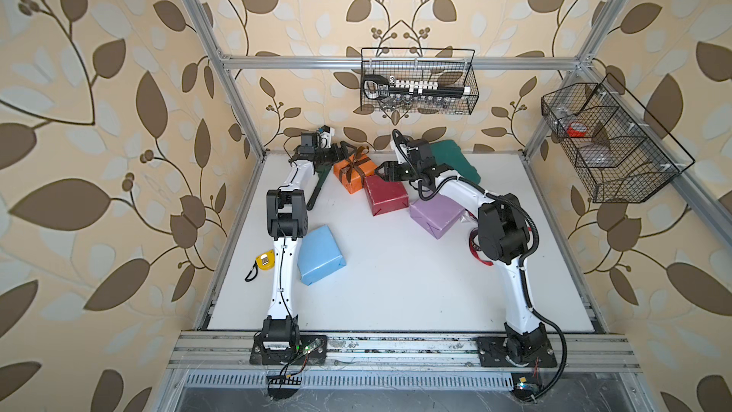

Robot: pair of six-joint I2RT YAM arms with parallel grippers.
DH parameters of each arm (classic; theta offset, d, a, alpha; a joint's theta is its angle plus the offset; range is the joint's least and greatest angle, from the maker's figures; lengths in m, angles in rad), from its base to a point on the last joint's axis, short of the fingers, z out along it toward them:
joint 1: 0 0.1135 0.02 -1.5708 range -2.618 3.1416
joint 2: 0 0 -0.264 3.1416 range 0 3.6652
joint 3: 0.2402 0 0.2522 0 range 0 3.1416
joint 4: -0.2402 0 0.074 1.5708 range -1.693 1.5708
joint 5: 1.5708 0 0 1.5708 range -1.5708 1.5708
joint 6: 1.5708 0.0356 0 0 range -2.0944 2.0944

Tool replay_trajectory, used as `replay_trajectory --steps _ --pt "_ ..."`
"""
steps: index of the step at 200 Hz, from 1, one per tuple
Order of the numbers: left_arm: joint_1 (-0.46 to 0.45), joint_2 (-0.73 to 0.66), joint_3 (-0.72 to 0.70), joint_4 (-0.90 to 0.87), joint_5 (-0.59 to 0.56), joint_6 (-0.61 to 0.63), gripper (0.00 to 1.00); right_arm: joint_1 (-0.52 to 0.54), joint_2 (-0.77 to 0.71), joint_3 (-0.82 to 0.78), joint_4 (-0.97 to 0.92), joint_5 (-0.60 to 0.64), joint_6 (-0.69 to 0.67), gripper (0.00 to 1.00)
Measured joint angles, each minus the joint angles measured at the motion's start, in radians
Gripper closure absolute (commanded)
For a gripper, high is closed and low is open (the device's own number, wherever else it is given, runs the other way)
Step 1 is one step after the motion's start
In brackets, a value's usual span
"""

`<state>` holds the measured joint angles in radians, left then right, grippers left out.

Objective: Untie the ribbon bows on the gift boxes
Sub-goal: Move the gift box to the center of the board.

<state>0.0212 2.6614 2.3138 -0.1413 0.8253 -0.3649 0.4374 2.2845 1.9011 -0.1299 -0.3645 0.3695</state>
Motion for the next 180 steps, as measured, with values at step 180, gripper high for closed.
replay_trajectory --steps 180 --pt "-0.089 -0.806 -1.186 0.297 0.028 -0.157 0.08 -0.002 -0.030 -0.128 0.048 -0.067 0.007 0.32"
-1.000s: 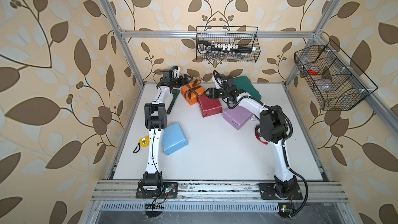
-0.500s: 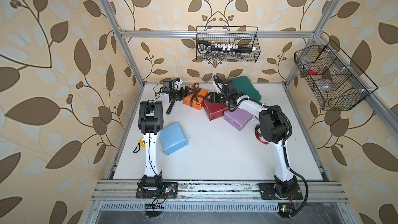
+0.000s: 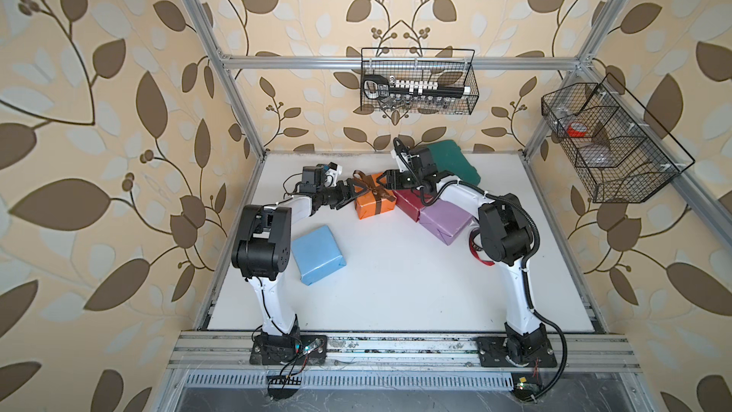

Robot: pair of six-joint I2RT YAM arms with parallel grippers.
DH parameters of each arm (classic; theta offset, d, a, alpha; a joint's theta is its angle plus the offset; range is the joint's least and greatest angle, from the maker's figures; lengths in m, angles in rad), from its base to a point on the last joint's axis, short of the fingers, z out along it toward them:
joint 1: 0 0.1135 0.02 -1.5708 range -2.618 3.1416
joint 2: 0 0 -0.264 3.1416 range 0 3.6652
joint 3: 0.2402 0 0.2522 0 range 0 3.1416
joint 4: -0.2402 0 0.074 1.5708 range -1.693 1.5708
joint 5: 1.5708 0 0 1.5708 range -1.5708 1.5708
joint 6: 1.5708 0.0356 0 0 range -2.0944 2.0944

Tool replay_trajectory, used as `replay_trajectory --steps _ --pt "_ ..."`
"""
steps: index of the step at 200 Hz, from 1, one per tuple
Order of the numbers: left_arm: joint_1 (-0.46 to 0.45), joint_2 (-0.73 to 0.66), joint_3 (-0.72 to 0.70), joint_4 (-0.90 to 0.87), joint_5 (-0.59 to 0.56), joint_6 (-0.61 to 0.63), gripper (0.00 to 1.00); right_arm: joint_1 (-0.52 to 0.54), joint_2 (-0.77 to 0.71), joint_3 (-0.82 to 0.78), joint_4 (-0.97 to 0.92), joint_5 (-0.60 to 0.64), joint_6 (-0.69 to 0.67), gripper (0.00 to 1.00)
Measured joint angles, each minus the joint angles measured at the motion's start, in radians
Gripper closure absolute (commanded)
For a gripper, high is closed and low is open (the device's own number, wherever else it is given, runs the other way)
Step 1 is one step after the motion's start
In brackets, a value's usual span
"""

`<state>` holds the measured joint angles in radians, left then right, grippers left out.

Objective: Untie the ribbon bows on the gift boxes
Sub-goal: Move the gift box to the center of the board.

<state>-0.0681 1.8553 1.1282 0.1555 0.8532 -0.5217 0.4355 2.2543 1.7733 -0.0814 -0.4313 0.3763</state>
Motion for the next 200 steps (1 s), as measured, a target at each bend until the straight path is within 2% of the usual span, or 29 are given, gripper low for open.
replay_trajectory --steps 15,46,81,110,125,153,200 --pt "-0.005 -0.059 0.000 -0.040 -0.031 0.025 0.02 0.000 -0.005 -0.014 0.003 -0.016 0.000 0.32" --pt "0.025 -0.064 0.092 -0.087 -0.096 0.028 0.01 0.000 -0.040 -0.063 -0.005 -0.042 -0.007 0.32" --pt "0.044 0.108 0.391 -0.153 -0.132 0.056 0.01 0.000 -0.122 -0.105 -0.014 -0.051 -0.016 0.32" --pt "0.043 0.292 0.654 -0.209 -0.105 0.104 0.01 0.000 -0.214 -0.141 -0.034 -0.047 -0.026 0.30" --pt "0.042 0.371 0.746 -0.231 -0.071 0.123 0.01 0.000 -0.264 -0.161 -0.052 -0.036 -0.035 0.29" --pt "0.030 0.440 0.768 -0.265 -0.029 0.143 0.02 0.000 -0.370 -0.230 -0.067 -0.010 -0.049 0.28" --pt "-0.033 0.461 0.747 -0.286 0.006 0.186 0.04 0.000 -0.516 -0.370 -0.082 -0.007 -0.060 0.29"
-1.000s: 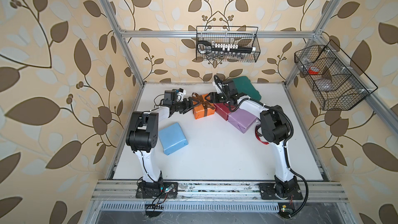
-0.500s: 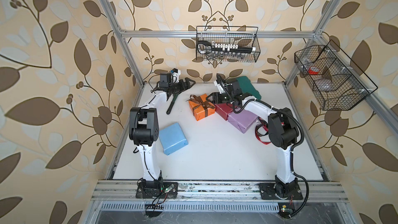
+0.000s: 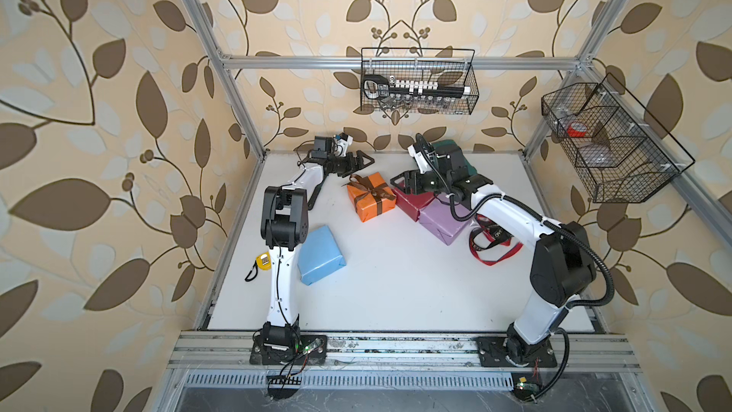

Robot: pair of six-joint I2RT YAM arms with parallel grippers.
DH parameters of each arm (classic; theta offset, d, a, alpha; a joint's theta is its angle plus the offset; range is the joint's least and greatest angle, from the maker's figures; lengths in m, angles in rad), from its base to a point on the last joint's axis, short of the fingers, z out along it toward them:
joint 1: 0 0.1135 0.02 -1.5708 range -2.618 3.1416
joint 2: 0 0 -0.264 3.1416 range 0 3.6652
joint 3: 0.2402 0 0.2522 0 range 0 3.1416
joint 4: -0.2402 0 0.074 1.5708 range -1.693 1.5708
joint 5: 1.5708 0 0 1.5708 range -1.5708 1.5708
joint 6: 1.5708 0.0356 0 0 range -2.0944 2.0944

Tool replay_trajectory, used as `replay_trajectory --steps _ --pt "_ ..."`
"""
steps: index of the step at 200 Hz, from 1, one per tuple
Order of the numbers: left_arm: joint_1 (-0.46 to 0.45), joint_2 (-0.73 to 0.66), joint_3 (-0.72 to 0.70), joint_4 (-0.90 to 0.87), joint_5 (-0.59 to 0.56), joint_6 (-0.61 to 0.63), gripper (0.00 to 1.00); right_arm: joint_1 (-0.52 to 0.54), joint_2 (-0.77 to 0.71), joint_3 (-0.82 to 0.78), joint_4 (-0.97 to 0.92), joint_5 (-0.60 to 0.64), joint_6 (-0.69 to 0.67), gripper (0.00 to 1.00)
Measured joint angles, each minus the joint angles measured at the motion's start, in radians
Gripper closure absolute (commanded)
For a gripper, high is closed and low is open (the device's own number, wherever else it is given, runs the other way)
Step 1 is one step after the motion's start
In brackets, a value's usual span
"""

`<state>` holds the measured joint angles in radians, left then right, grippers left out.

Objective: Untie the ribbon bows on the gift boxes
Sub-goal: Move the gift box to the center of the board.

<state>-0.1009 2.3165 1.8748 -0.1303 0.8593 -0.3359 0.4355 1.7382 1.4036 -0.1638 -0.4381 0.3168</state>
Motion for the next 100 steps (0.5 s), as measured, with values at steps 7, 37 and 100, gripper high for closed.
replay_trajectory --steps 7,37,100 --pt "-0.010 0.001 0.000 -0.002 0.008 0.010 0.04 0.000 -0.022 -0.025 -0.002 0.000 0.000 0.29" --pt "-0.051 0.026 0.026 -0.050 0.053 0.075 0.07 0.000 -0.127 -0.133 -0.011 0.008 0.000 0.29" --pt "-0.097 -0.013 -0.122 -0.120 0.085 0.161 0.10 0.000 -0.270 -0.275 -0.027 0.056 -0.007 0.31"
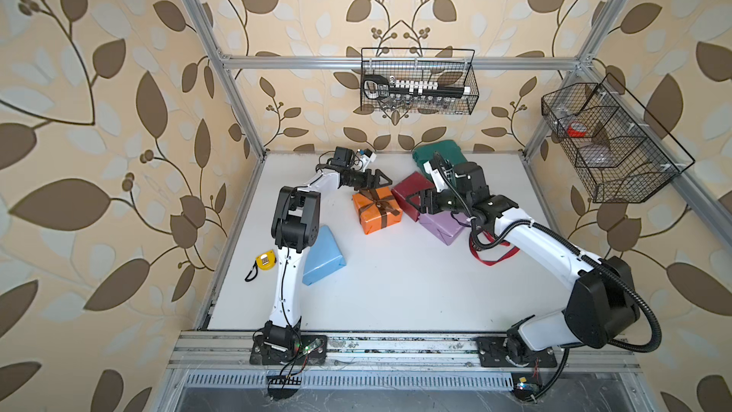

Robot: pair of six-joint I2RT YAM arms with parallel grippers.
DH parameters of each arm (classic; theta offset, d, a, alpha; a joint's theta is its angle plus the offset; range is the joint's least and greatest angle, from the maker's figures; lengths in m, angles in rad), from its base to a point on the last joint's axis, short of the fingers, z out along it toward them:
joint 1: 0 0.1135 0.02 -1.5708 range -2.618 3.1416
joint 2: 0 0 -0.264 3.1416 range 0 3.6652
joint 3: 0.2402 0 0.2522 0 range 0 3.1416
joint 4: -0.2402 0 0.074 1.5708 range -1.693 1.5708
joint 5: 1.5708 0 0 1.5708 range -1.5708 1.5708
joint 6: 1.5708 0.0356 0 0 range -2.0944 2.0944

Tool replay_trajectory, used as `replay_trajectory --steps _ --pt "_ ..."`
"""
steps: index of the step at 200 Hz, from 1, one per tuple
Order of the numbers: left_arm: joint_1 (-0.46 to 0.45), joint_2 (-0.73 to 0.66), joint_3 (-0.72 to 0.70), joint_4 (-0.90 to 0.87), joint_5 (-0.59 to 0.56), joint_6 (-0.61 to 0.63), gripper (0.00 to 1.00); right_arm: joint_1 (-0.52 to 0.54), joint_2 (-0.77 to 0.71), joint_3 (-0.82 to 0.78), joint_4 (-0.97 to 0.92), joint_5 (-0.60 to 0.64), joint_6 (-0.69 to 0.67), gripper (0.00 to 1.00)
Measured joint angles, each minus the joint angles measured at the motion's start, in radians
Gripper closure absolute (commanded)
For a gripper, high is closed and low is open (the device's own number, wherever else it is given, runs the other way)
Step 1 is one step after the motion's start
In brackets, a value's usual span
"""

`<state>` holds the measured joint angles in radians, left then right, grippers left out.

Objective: Untie the ribbon bows on the gift boxes
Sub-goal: Move the gift box to the center of the board.

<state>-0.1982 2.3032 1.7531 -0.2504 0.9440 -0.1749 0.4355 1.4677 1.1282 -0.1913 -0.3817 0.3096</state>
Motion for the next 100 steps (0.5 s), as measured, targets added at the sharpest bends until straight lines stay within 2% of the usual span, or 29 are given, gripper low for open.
replay_trajectory --steps 53,86,100 --pt "-0.032 -0.191 -0.352 0.095 -0.019 -0.079 0.09 0.038 -0.050 -0.195 0.006 0.009 -0.028 0.45" --pt "-0.098 -0.263 -0.414 0.135 -0.033 -0.120 0.09 0.060 -0.083 -0.266 0.010 0.007 -0.042 0.47" --pt "-0.119 -0.285 -0.415 0.137 -0.037 -0.130 0.08 0.060 -0.097 -0.286 0.014 0.008 -0.043 0.54"
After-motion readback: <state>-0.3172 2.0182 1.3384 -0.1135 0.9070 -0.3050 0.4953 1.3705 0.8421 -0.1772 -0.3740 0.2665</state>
